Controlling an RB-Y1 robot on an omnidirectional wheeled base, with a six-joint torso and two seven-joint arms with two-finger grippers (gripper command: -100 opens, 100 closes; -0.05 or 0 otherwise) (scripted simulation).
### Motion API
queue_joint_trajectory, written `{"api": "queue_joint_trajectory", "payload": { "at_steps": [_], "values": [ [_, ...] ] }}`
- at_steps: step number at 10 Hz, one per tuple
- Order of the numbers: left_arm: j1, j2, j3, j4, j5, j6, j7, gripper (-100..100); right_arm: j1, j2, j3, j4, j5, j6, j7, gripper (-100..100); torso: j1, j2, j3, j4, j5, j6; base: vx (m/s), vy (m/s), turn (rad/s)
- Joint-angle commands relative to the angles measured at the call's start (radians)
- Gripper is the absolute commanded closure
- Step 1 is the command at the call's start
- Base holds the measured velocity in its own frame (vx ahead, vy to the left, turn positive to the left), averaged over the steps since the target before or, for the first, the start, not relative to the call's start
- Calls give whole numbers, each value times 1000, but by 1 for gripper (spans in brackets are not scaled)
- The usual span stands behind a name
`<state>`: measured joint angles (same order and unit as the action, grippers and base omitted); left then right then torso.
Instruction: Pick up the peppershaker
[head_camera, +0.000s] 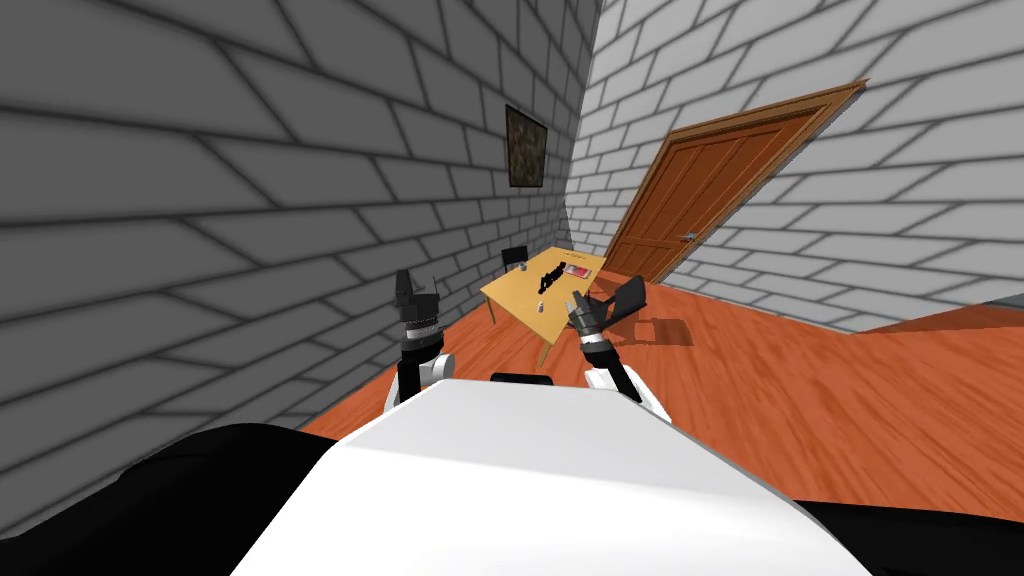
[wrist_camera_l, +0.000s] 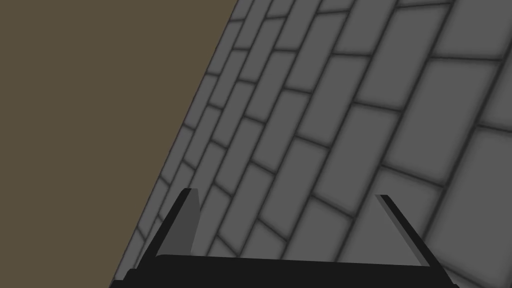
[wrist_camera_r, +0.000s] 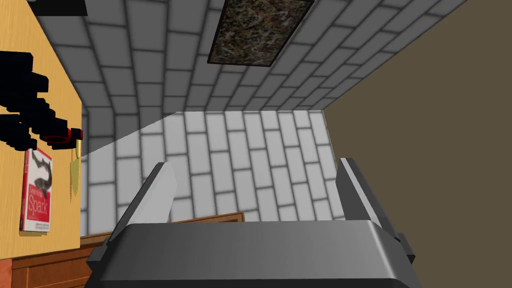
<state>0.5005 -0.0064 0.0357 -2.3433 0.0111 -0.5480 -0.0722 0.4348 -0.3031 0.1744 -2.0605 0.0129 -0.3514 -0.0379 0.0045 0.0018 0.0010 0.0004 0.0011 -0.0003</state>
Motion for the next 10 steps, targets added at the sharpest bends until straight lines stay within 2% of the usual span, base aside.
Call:
{"api": "queue_joint_trajectory", "payload": {
  "at_steps": [1, 5, 6, 7, 8, 10],
  "values": [
    [0, 0, 0, 0, 0, 0, 0, 0, -15, -29, 15, 27, -3, 11, -7, -100, 0, 0, 0, 0, 0, 0, -10, 46, 51],
    [0, 0, 0, 0, 0, 0, 0, 0, -77, -165, 129, 151, -17, 81, -37, -100, 0, -1, -1, 0, 0, 0, -5, 61, 226],
    [0, 0, 0, 0, 0, 0, 0, 0, -77, -177, 135, 158, -17, 81, -37, -100, 0, -1, -1, 0, 0, 0, 1, 39, 71],
    [0, 0, 0, 0, 0, 0, 0, 0, -92, -215, 166, 195, -21, 99, -45, -100, -2, -1, -1, 0, 0, 1, 6, 34, 198],
    [0, 0, 0, 0, 0, 0, 0, 0, -92, -215, 166, 195, -21, 99, -45, -100, -2, -1, -1, 0, 0, 0, 6, 20, 95],
    [0, 0, 0, 0, 0, 0, 0, 0, -123, -278, 229, 269, -28, 133, -62, -100, -3, -1, -1, 0, -1, 0, 0, 39, 253]
  ]
}}
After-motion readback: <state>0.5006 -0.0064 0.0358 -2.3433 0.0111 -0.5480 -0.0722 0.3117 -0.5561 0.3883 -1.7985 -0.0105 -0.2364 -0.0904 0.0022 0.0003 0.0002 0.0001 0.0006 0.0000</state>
